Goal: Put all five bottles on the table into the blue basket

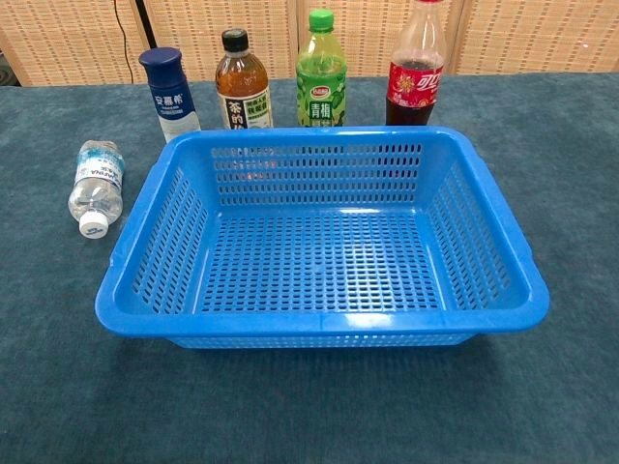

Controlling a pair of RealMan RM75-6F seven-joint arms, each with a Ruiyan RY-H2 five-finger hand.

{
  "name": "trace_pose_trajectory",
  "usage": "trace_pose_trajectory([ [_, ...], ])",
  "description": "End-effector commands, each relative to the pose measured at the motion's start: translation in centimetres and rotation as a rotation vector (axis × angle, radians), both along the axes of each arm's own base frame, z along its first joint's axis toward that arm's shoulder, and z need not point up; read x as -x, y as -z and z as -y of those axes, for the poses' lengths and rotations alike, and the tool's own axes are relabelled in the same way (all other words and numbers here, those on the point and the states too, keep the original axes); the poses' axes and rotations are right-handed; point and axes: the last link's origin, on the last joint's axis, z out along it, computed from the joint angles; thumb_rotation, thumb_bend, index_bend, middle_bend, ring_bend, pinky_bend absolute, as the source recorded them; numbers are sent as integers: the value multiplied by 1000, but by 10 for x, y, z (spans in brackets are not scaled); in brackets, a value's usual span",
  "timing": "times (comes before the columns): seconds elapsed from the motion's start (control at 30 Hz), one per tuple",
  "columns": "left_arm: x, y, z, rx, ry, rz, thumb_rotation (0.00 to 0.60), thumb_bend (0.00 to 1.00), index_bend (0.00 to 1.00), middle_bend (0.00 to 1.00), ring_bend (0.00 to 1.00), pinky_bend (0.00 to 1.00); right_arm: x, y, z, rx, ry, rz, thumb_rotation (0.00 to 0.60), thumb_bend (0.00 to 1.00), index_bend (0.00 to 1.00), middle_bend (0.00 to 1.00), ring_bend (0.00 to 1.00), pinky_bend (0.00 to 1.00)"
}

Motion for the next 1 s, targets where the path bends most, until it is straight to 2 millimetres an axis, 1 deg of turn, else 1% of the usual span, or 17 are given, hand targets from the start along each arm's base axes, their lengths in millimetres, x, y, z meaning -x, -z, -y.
trace_pose_trajectory([
  [0.03,0,0,0,-3,-3,-1,600,3,0,0,0,0,0,0,1,-1,7,10,600,0,0,0,0,0],
  [0.23,1,-2,0,-14,-9,5,600,3,0,0,0,0,2,-2,6,4,-8,37,600,0,0,0,0,0],
  [0.3,0,-2,0,-16,-8,12,600,3,0,0,0,0,3,-3,12,-4,-21,73,600,0,0,0,0,0],
  [0.43,-2,-4,-1,-15,-3,24,600,3,0,0,0,0,8,-5,37,-60,-46,179,600,0,0,0,0,0],
  [0.5,-3,-6,-2,-18,-3,30,600,3,0,0,0,0,10,-8,57,-82,-70,244,600,0,0,0,0,0],
  [0.63,-5,-9,-4,-22,-8,54,600,3,0,0,0,0,5,-8,85,-127,-124,400,600,0,0,0,0,0],
  [0.77,-9,-12,-10,-26,-9,64,600,3,0,0,0,0,-7,-3,111,-222,-143,641,600,0,0,0,0,0],
  [0.87,-12,-10,-15,-10,-14,67,600,3,0,0,0,0,-17,2,130,-265,-147,711,600,0,0,0,0,0],
  [0.93,-14,-10,-17,-8,-13,69,600,3,0,0,0,0,-23,7,139,-284,-144,729,600,0,0,0,0,0],
  [1.0,-17,-11,-19,-9,-8,74,600,3,0,0,0,0,-34,16,153,-303,-146,767,600,0,0,0,0,0],
])
